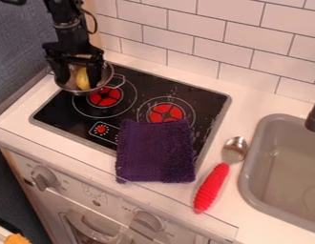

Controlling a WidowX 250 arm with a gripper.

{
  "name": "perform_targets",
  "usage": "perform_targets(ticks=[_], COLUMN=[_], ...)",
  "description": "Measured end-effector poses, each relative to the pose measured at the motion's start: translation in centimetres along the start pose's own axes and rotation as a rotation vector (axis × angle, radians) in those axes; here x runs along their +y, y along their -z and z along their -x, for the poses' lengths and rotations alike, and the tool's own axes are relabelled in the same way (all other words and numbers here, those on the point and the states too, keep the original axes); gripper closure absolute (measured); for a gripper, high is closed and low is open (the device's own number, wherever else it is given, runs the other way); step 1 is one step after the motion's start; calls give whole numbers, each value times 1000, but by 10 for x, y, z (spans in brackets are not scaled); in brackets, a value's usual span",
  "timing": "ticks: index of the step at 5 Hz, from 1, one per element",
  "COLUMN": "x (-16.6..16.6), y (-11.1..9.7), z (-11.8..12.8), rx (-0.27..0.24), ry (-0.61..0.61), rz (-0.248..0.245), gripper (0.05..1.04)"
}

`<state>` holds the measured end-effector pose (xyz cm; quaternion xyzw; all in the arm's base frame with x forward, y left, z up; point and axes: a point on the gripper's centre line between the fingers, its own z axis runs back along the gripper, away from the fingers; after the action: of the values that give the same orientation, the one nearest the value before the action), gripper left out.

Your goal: Remove the yellow object from the pot and move it above the right burner.

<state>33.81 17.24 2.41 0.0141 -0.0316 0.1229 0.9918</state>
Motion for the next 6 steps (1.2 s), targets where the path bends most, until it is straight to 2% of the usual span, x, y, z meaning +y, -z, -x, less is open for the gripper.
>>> perform_targets(ticks=[1,2,5,6], x=[1,2,-2,-8], y=[1,4,3,-26], z=[-4,-7,-5,-13], rx=[-15,-31,-42,-121], ry=[-14,-7,-3,-12], rz=[-13,-42,-44,-14], gripper=[141,397,409,409])
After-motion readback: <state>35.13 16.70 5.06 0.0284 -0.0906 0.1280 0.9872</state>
